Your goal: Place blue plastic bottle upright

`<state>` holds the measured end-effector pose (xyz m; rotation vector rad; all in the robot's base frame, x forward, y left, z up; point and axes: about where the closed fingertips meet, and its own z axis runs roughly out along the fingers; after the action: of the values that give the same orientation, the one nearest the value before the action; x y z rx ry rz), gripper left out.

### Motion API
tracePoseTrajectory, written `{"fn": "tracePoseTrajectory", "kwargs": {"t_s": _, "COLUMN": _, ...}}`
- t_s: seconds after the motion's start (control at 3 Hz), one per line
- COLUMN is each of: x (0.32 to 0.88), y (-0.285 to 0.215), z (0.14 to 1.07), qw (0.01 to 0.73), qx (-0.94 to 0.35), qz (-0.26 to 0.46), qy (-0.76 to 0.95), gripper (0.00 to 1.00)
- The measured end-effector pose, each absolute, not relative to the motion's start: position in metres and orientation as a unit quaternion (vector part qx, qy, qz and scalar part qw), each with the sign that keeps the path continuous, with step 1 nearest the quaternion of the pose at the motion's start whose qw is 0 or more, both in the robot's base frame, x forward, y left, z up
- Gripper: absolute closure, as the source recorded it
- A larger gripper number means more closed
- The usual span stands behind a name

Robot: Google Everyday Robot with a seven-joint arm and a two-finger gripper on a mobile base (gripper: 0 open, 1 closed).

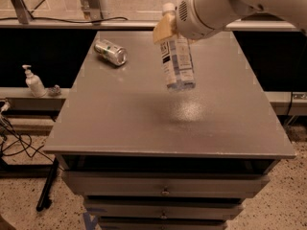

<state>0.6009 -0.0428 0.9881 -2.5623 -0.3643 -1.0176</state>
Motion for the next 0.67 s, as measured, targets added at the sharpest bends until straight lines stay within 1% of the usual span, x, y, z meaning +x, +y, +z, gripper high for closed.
{"fn": "tracePoseTrajectory", "kwargs": {"t_s": 0.33, "x": 0.615, "y": -0.034, "z": 1.005, "qw": 0.271, "qx": -0.860, "qz": -0.407, "qy": -0.147, "gripper": 1.00}}
{"fn": "tracePoseTrajectory", "kwargs": {"t_s": 0.67, "x": 0.617, "y": -0.026, "z": 1.016, "qw": 0.358, "qx": -0.813, "qz": -0.424, "qy": -0.173, "gripper": 1.00}}
